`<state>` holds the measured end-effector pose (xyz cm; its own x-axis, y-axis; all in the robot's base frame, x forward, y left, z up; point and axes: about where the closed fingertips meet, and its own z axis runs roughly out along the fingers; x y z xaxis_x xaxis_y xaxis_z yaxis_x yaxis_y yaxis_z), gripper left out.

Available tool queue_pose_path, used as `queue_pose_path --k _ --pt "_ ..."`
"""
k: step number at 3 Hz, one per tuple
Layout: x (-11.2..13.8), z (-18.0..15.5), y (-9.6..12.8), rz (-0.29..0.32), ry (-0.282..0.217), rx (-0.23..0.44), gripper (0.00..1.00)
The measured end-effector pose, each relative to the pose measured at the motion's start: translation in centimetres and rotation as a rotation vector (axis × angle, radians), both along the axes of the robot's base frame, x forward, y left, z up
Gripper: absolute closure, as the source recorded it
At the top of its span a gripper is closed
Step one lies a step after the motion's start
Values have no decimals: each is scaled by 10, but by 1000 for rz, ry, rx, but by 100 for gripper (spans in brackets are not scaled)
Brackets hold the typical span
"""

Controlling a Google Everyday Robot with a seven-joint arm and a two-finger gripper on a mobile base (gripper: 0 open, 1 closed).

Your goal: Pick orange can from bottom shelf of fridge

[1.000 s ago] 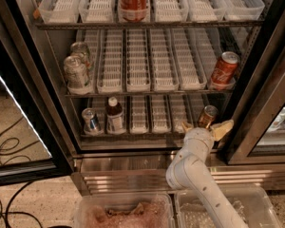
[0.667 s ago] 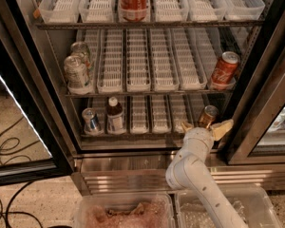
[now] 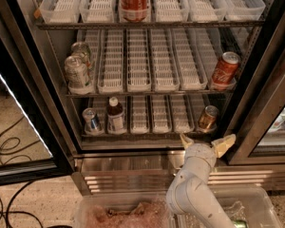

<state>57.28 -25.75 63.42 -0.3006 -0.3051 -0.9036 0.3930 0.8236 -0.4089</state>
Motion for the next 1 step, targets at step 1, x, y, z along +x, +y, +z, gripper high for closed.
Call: queue_pose_path --k 1 --pt "0 0 0 0 0 0 0"
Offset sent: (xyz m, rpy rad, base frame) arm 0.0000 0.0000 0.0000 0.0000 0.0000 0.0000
